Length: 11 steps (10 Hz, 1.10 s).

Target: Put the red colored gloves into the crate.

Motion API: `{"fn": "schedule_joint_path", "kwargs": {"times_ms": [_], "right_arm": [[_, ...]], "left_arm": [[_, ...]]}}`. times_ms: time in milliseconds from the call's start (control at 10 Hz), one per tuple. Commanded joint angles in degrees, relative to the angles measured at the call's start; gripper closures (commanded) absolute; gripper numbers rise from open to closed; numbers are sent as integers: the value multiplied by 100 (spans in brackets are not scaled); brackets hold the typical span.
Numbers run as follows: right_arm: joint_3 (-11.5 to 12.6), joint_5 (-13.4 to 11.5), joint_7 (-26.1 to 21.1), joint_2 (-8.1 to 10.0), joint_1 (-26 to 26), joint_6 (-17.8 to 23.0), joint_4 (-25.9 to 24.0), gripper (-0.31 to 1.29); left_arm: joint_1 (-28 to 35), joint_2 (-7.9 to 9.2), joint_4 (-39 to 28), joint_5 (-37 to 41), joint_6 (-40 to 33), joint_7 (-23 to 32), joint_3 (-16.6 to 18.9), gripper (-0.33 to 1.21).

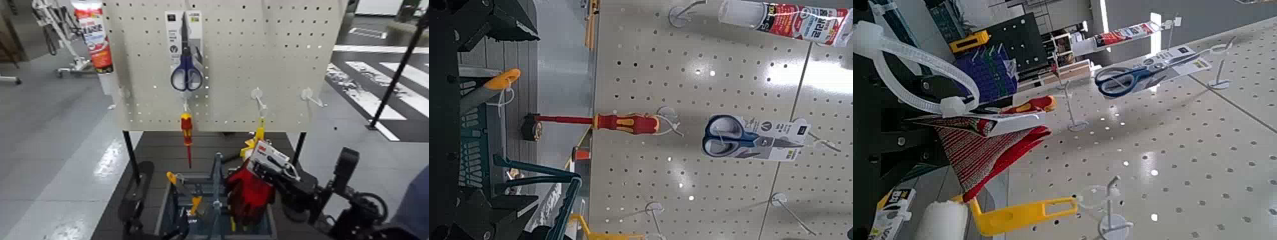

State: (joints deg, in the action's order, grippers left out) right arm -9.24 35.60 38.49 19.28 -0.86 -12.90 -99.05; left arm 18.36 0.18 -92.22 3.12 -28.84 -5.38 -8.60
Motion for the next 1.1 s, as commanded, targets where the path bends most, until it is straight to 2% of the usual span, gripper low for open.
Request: {"fn": "schedule_joint_path", "kwargs": {"times_ms": [100, 600, 900, 1000, 1100], "right_arm": [[-360, -106, 124, -47, -240, 314, 589, 112], [-755, -273, 291, -21, -512, 613, 1362, 112], [-869, -475, 256, -30, -609, 701, 1538, 111], [-861, -519, 159, -30, -600, 516, 1511, 75], [-852, -458, 124, -30, -600, 173, 1503, 7]], "left_arm": [[-8, -536, 3, 4, 1, 2, -18, 14], [-8, -536, 11, 4, 1, 2, -18, 14], [-17, -536, 11, 13, 1, 2, -10, 14], [-17, -536, 11, 13, 1, 2, -1, 14], [-17, -536, 11, 22, -8, 2, 8, 14]]}}
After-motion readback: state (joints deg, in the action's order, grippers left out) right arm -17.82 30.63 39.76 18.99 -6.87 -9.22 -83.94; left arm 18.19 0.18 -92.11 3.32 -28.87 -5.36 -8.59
